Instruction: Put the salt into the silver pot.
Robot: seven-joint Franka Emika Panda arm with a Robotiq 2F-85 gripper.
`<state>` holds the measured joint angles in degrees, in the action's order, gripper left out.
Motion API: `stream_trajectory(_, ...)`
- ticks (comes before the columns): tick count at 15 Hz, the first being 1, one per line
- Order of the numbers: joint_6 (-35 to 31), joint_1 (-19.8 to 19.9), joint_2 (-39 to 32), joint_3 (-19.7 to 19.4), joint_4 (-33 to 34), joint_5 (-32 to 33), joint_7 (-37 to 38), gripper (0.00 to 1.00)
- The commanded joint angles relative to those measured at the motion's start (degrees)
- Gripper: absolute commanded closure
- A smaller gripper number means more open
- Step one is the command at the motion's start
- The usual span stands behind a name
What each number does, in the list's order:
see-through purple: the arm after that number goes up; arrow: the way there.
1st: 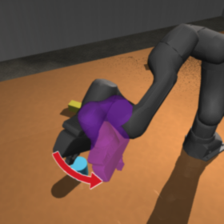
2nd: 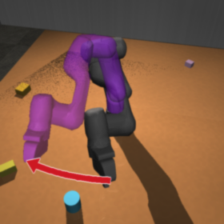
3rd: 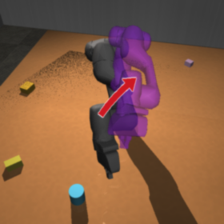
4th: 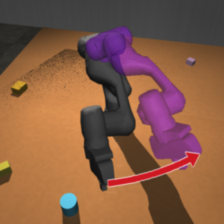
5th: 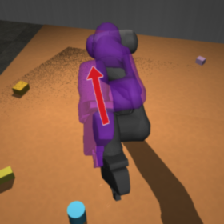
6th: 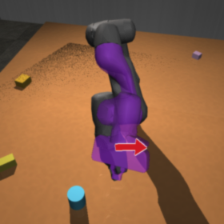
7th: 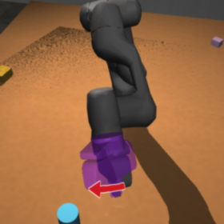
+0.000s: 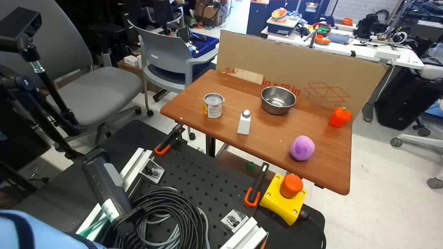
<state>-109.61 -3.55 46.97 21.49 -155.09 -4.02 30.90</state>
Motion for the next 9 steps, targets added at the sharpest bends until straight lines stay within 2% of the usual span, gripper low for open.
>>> stream_trajectory(1, 0.07, -0.52, -0.16, -0.49, 0.07, 0.41, 0.33, 0.00)
stream_trajectory(5, -0.64, -0.12, -0.86, -0.52, -0.13, 0.99, -0.05, 0.00)
stream_trajectory(7, -2.74, 0.77, -2.95, -0.78, -0.83, 2.43, -1.20, 0.00)
stream_trajectory(9, -8.01, 2.45, -6.06, -1.49, -2.24, 4.51, -2.16, 0.00)
